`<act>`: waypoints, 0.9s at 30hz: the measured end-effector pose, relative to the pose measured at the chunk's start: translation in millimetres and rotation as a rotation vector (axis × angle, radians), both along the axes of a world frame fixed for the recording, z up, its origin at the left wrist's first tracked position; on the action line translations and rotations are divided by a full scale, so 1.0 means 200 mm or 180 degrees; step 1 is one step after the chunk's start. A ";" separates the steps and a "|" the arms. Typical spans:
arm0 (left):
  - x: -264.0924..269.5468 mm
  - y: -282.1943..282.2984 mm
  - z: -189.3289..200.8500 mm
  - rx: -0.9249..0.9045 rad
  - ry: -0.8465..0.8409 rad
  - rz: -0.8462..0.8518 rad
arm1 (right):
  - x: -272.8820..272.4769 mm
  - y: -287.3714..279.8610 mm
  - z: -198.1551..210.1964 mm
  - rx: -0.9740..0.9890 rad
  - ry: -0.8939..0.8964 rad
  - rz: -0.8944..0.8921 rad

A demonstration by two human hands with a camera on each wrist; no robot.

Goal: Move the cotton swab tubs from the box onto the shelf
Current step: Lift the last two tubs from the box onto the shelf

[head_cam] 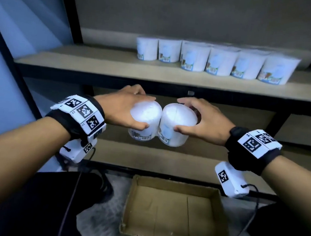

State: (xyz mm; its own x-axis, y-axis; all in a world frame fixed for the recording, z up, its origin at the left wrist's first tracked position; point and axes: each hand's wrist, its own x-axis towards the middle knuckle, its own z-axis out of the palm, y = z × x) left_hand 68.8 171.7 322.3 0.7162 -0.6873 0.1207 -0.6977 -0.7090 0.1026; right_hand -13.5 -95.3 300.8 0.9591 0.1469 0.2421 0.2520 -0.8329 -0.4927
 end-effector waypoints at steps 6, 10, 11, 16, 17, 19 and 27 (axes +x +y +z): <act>0.04 0.07 0.35 -0.0187 -0.0234 0.0076 | 0.05 0.05 0.34 0.0194 -0.0457 0.0129; 0.07 0.09 0.52 -0.0213 -0.0228 0.0037 | 0.10 0.10 0.52 0.0129 -0.0588 0.0138; 0.09 0.09 0.55 -0.0193 -0.0210 0.0065 | 0.11 0.11 0.56 0.0120 -0.0583 0.0123; 0.17 0.10 0.67 0.0039 -0.0165 0.0149 | 0.19 0.15 0.69 0.0191 -0.0618 0.0029; 0.18 0.09 0.70 0.0054 -0.0153 0.0166 | 0.21 0.16 0.71 0.0203 -0.0616 0.0007; 0.21 0.08 0.73 0.0059 -0.0180 0.0172 | 0.26 0.17 0.72 0.0181 -0.0596 -0.0026; 0.40 0.05 0.75 -0.0105 -0.0083 0.0232 | 0.45 0.18 0.71 0.0277 -0.0524 -0.0231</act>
